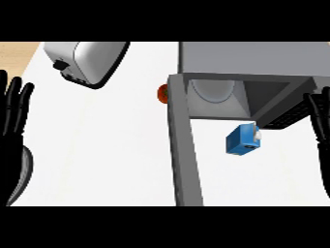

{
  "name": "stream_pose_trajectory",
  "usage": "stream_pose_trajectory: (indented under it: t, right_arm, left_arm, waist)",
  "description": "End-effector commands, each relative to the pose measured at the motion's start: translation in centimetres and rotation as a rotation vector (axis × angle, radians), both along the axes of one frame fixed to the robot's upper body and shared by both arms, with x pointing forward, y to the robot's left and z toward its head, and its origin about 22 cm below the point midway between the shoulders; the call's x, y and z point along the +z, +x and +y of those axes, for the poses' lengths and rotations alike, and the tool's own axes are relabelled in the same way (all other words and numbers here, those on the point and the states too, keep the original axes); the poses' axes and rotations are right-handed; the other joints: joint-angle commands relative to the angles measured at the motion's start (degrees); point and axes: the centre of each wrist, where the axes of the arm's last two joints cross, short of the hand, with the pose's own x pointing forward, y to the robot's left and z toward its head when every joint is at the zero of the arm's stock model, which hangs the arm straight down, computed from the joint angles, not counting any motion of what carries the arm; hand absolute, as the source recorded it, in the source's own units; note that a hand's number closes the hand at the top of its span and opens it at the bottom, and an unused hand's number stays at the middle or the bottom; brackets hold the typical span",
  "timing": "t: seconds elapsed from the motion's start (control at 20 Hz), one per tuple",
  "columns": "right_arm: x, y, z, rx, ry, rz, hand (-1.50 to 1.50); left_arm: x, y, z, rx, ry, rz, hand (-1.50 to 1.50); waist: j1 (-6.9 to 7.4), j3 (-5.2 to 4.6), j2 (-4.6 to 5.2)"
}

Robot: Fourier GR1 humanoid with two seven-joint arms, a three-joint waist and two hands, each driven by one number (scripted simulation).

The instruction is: Pick up the milk, place it into the microwave and close the microwave

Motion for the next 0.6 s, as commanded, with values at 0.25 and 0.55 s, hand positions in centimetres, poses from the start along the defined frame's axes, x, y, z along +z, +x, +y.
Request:
stream_pose_trajectory:
  t: [0.25,0.55]
  right_arm:
    - [3.5,2.7,6.7,0.219,0.037,-0.116,-1.5]
    - [3.3,0.7,7.0,0.278,-0.015,0.029,-1.5]
  left_arm:
    - [0.4,0.7,1.2,0.054,-0.023,0.008,-1.5]
    - [-2.4,-3.6,1.8,0.103,-0.126,0.165,-1.5]
  waist:
    - [-1.15,0.61,-1.02]
    - [-1.28,0.61,-1.17]
